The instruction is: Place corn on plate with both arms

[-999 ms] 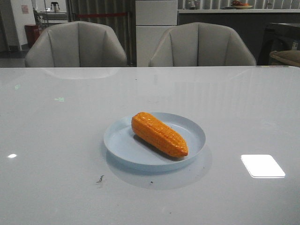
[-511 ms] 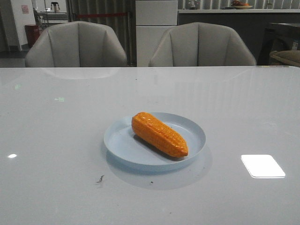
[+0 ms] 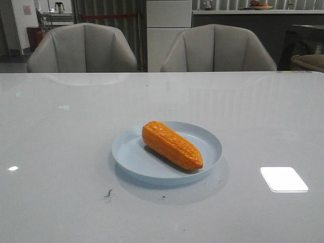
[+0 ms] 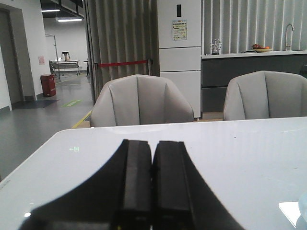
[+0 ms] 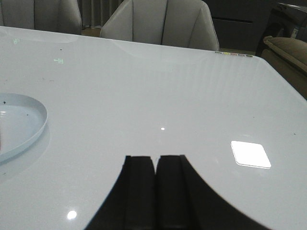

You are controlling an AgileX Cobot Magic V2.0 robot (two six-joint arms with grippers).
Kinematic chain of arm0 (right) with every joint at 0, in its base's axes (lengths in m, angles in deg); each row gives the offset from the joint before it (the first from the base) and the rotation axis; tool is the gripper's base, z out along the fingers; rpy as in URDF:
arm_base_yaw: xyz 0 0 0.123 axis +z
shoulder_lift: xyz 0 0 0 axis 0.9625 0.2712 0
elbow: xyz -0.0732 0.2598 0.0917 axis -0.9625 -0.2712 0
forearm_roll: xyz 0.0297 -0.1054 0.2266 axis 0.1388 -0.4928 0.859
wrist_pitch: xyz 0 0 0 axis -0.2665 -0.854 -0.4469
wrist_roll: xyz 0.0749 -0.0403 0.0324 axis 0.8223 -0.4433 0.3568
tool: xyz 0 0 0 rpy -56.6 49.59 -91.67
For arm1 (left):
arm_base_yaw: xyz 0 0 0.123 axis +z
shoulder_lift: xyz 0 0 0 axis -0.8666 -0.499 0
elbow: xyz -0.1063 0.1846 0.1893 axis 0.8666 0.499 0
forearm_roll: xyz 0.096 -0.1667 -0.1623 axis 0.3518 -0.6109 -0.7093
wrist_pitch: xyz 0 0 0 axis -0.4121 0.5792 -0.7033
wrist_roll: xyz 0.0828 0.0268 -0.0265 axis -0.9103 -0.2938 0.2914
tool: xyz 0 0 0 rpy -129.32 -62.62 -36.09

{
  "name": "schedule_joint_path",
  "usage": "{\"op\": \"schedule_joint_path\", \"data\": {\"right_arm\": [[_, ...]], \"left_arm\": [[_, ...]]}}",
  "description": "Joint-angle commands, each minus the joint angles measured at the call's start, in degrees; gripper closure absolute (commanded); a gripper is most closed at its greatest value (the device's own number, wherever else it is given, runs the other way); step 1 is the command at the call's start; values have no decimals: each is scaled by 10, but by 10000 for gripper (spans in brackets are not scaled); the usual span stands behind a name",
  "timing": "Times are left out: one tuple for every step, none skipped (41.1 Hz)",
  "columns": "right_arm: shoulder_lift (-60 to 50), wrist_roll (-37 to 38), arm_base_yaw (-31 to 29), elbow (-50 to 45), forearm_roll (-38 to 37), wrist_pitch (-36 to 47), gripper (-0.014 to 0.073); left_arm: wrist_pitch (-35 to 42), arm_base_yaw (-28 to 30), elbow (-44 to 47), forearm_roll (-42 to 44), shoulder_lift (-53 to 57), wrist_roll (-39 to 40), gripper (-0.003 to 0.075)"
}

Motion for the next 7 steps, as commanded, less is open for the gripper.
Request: {"op": "schedule_joint_path", "data": {"right_arm": [[-9,1,1,10,4,45,529],[-9,1,1,10,4,45,529],[-9,1,1,10,4,45,529],[-9,1,1,10,4,45,529],[-9,1,1,10,4,45,529],[-9,1,1,10,4,45,529],[-9,1,1,10,4,45,529]], "left_arm": [[47,0,2,-6,8,2,631],[47,0,2,-6,8,2,631],[47,0,2,-6,8,2,631],[47,0,2,-6,8,2,631],[47,0,2,-6,8,2,631],[47,0,2,-6,8,2,631],[47,0,2,-6,8,2,631]]}}
